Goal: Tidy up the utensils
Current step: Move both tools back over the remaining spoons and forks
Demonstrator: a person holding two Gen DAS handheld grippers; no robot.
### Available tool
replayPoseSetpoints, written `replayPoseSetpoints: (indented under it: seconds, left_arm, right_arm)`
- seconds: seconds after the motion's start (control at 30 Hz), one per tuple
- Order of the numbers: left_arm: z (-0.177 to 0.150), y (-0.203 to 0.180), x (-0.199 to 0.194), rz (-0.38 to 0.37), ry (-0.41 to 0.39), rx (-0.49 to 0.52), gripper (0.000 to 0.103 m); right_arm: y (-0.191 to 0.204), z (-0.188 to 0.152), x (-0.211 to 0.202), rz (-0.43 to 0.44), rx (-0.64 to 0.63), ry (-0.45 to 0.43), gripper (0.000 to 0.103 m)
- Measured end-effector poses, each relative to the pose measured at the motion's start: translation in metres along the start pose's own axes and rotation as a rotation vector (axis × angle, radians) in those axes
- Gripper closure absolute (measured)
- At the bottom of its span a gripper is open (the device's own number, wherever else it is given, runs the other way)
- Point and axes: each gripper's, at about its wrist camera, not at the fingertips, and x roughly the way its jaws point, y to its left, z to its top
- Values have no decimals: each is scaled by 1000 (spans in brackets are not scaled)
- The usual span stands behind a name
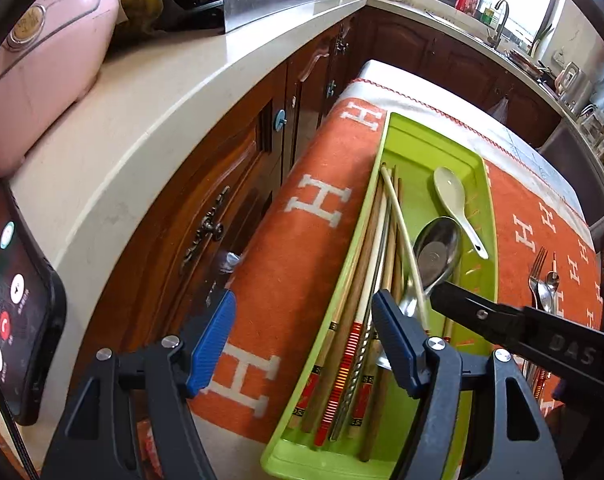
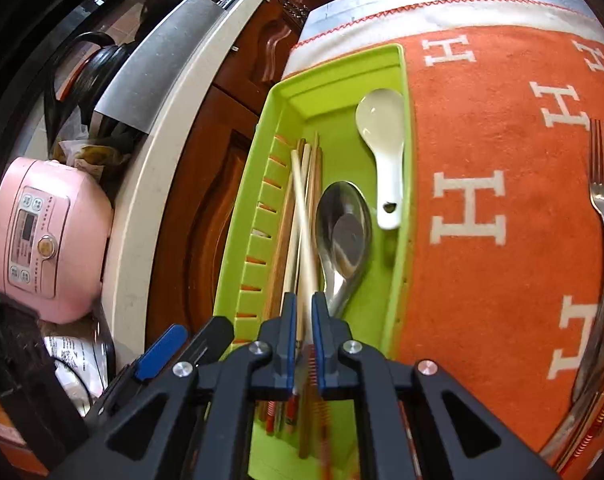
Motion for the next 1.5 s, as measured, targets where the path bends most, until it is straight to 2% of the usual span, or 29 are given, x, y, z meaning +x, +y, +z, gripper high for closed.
replayPoseSetpoints:
  seconds: [0.23,0.5,0.6,0.73,1.0,1.2,1.33,1.43,1.47,1.5]
  left_arm:
    - [0,-7,-3,-12,-4,16,34]
    - [-7,-32,-22,-56,-19,74,34]
    - [-11,-46,-34,-73,-31,108,34]
    - [-18,-67,-48,-116,-31,143,34]
    - [-35,-112,-67,-145,-45,224,34]
    - [-49,-148,-58,-192,13,272,34]
    - [-57,-169,-42,-238,64,294,34]
    - [-59,-183,-27,-285,111,305,35]
    - [-59,-187,-22,-301,126,303,36]
    - [-59,-191,-16,-321,143,302,41]
  right_arm:
    - [-7,-7,-26,4,-53,-7,96]
    - [-8,-16,-81,-67,-157,-179,96]
    - [-14,-20,-103,-122,-186,-242,96]
    - [-32,-27,-131,-183,-168,-311,96]
    - [-82,-40,-181,-262,-84,-407,96]
    - [-106,-50,-196,-318,-100,-417,96]
    - [-117,-56,-193,-336,-150,-396,96]
    - [-131,-55,-187,-325,-138,-363,96]
    - [-135,-55,-185,-316,-128,-353,96]
    - [-141,-55,-183,-304,-116,-343,96]
